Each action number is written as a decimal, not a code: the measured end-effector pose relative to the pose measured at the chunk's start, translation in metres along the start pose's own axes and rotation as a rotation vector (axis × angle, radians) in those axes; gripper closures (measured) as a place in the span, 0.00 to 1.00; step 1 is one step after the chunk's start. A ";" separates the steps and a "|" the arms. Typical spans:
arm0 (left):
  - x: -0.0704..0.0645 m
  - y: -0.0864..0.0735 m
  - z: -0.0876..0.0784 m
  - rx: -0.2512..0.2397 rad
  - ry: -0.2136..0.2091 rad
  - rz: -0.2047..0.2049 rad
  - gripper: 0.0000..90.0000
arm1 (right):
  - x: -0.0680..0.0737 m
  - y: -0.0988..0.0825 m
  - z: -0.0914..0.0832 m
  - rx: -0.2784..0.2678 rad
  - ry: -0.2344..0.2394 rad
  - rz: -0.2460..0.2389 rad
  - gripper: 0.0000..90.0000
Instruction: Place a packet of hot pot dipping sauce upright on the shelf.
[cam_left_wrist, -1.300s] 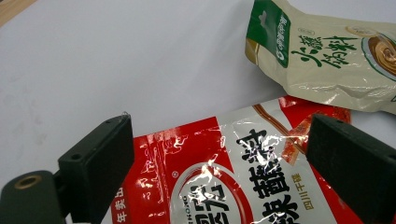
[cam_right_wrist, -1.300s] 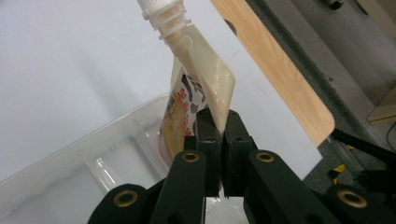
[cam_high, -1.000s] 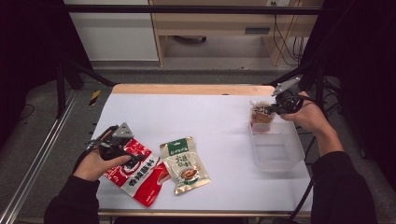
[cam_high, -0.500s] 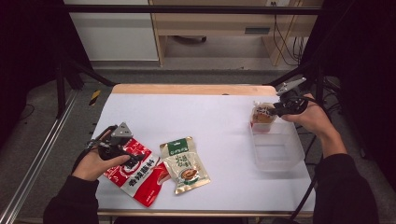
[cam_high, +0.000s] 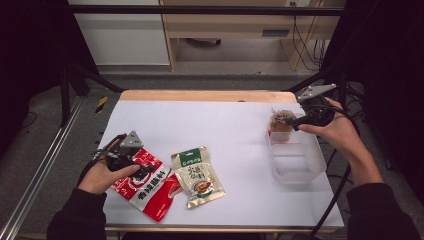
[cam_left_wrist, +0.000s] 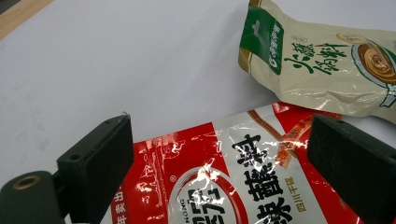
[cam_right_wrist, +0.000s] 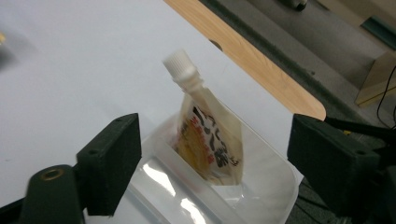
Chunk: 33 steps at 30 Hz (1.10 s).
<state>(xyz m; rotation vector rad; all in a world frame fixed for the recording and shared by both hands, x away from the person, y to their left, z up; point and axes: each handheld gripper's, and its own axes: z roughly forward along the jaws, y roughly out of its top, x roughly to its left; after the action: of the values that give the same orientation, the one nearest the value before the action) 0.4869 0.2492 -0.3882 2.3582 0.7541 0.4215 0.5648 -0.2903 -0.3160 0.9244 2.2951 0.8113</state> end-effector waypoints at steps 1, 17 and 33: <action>-0.001 0.000 0.001 0.004 -0.002 0.004 0.08 | 0.004 0.002 -0.003 -0.010 -0.005 -0.015 0.17; -0.009 0.005 0.006 0.030 -0.010 0.029 0.09 | 0.117 0.026 -0.005 -0.105 0.064 -0.074 0.19; -0.011 0.010 0.016 0.070 -0.001 0.047 0.10 | 0.211 0.019 0.057 -0.120 0.173 -0.084 0.24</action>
<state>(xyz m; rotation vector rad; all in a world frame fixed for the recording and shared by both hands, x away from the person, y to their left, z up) 0.4902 0.2286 -0.3954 2.4455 0.7253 0.4203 0.4782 -0.1040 -0.3931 0.7249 2.3844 1.0149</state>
